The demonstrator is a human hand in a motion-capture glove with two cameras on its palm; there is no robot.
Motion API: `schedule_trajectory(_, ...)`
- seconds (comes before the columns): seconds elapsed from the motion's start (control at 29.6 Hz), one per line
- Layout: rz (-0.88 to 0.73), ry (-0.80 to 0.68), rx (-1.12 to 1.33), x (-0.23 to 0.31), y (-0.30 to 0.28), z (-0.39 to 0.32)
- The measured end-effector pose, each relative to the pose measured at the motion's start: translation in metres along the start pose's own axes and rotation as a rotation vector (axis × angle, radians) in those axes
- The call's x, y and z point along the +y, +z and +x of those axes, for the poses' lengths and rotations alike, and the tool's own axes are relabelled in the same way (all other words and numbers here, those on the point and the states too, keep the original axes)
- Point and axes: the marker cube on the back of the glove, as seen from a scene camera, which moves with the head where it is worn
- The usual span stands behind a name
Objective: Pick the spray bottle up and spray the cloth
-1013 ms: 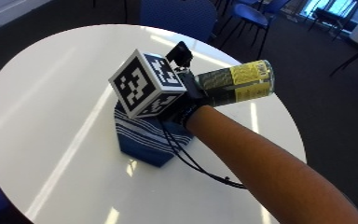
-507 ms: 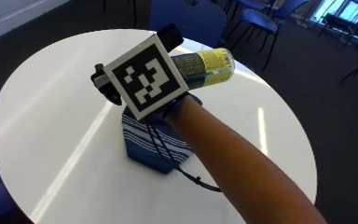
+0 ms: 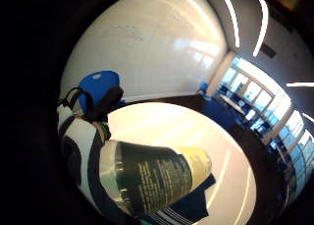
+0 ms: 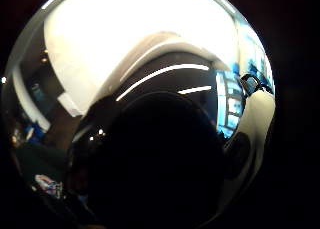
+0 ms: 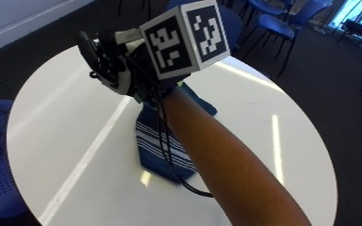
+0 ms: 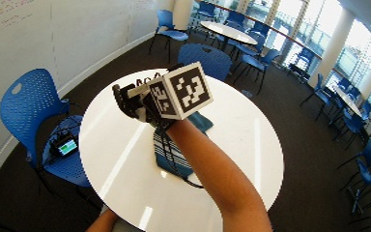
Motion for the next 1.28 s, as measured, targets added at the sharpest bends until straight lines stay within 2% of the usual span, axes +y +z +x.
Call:
schedule_trajectory(0.27, 0.031, 0.192, -0.374, -0.011, 0.007, 0.013)
schedule_trajectory(0.57, 0.092, 0.425, -0.608, -0.025, 0.014, 0.024)
schedule_trajectory(0.78, 0.054, 0.538, -0.752, -0.029, 0.023, 0.015)
schedule_trajectory(1.05, -0.090, 0.597, -0.883, -0.021, 0.048, -0.016)
schedule_trajectory(1.28, -0.137, 0.566, -0.877, -0.015, 0.056, -0.028)
